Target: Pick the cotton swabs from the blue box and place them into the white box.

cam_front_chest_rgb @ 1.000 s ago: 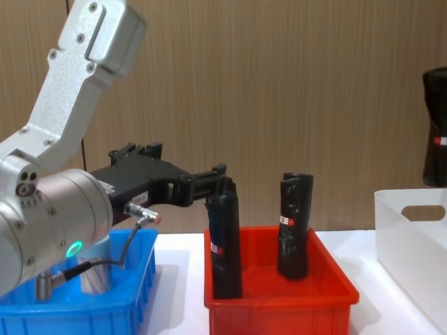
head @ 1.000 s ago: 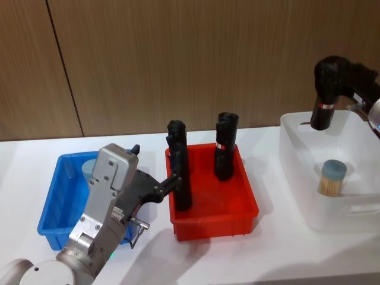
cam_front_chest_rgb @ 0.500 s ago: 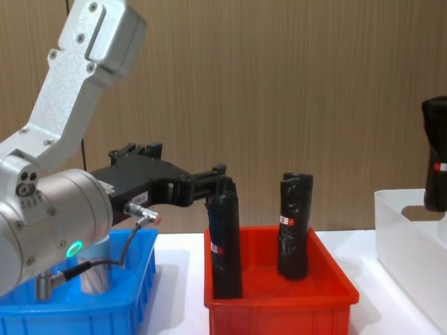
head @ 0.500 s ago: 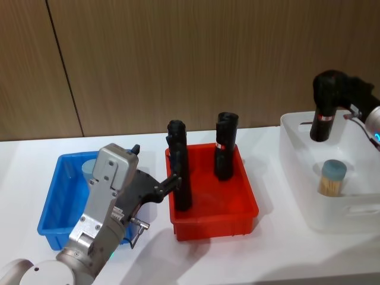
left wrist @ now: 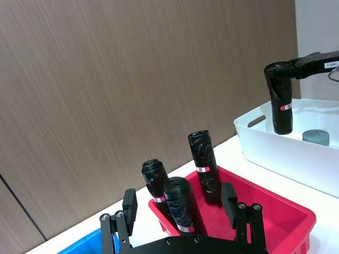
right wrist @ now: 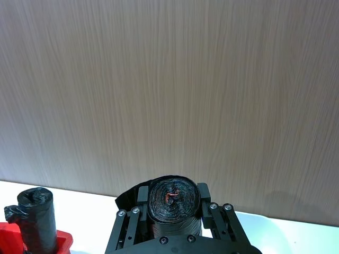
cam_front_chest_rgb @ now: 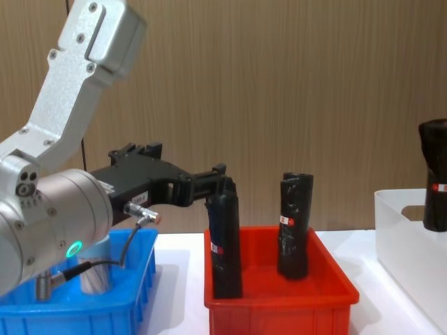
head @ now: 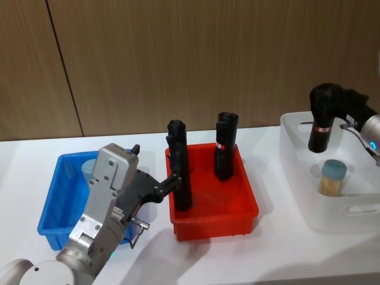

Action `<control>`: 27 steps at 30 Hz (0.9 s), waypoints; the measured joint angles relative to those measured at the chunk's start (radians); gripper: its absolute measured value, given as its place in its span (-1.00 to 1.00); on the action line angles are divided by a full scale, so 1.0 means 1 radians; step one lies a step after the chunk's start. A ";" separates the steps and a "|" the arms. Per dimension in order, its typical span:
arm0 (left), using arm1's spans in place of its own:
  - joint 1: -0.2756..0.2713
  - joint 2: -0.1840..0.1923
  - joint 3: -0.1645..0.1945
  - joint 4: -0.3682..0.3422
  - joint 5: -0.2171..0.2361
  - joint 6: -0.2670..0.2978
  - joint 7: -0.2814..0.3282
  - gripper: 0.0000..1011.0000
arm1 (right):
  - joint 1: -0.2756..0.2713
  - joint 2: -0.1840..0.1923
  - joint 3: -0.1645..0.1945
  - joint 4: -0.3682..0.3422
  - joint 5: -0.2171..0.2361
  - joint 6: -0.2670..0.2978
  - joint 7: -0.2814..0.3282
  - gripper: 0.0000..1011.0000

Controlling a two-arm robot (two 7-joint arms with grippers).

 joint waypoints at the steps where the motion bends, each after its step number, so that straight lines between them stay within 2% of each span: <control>1: 0.000 0.000 0.000 0.000 0.000 0.000 0.000 0.99 | 0.003 -0.001 -0.001 0.009 -0.001 -0.002 0.001 0.05; 9: 0.000 0.000 0.000 0.000 0.000 0.000 0.000 0.99 | 0.016 -0.004 -0.005 0.048 -0.002 -0.010 0.004 0.11; 10: 0.000 0.000 0.000 0.000 0.000 0.000 0.000 0.99 | 0.017 -0.004 -0.005 0.052 -0.002 -0.011 0.005 0.21; 13: 0.000 0.000 0.000 0.000 0.000 0.000 0.000 0.99 | 0.019 -0.005 -0.006 0.061 -0.002 -0.013 0.007 0.32; 14: 0.000 0.000 0.000 0.000 0.000 0.000 0.000 0.99 | 0.021 -0.006 -0.007 0.066 -0.002 -0.014 0.008 0.43; 16: 0.000 0.000 0.000 0.000 0.000 0.000 0.000 0.99 | 0.022 -0.006 -0.007 0.071 -0.001 -0.016 0.008 0.50; 22: 0.000 0.000 0.000 0.000 0.000 0.000 0.000 0.99 | 0.026 -0.007 -0.007 0.086 0.000 -0.026 0.009 0.88; 27: 0.000 0.000 0.000 0.000 0.000 0.000 0.000 0.99 | 0.027 -0.007 -0.007 0.090 0.001 -0.031 0.010 0.98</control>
